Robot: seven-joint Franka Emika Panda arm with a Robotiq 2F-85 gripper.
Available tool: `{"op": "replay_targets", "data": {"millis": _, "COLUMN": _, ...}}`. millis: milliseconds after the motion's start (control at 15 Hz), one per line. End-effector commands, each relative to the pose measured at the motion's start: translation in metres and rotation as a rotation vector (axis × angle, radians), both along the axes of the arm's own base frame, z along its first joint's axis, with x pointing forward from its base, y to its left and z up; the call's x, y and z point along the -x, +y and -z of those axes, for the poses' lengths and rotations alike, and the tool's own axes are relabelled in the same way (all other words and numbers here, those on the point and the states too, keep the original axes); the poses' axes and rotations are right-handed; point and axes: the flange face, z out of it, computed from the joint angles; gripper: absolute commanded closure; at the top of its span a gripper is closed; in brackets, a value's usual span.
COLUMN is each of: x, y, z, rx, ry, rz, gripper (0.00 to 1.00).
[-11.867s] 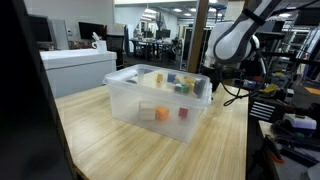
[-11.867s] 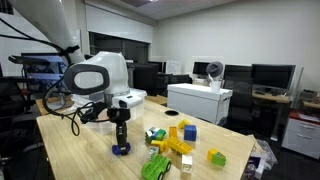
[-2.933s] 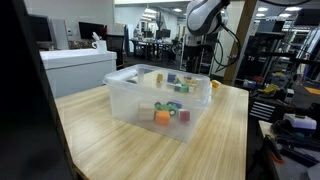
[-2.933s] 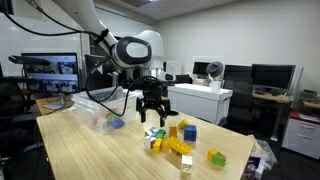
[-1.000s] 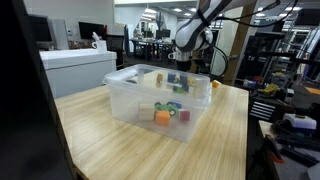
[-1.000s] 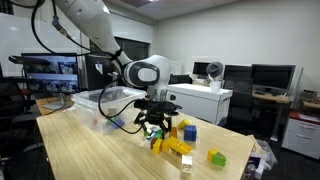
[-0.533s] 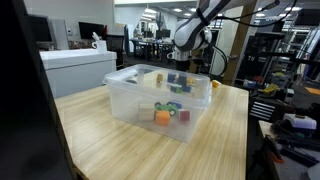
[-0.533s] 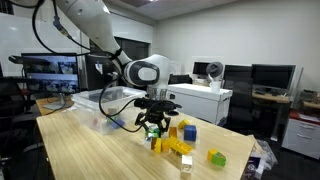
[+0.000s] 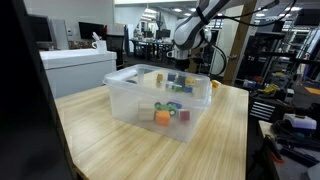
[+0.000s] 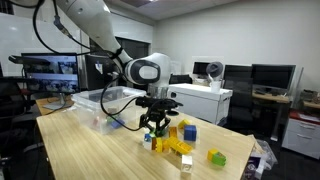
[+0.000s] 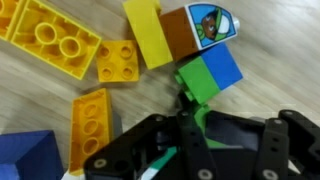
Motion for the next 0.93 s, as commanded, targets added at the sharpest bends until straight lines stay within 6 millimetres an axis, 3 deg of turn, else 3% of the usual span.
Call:
{"op": "replay_targets", "data": {"millis": 0, "x": 0.003, "y": 0.006, "z": 0.007, "rx": -0.036, "ry": 0.013, "rz": -0.007, "gripper": 1.00}}
{"op": "replay_targets", "data": {"millis": 467, "x": 0.000, "y": 0.009, "z": -0.003, "rx": -0.022, "ry": 0.000, "rz": -0.012, "gripper": 1.00}}
{"op": "replay_targets", "data": {"millis": 533, "x": -0.004, "y": 0.010, "z": -0.018, "rx": -0.022, "ry": -0.019, "rz": -0.008, "gripper": 0.99}}
{"op": "replay_targets", "data": {"millis": 867, "x": -0.011, "y": 0.015, "z": -0.051, "rx": -0.021, "ry": -0.067, "rz": -0.014, "gripper": 0.99}}
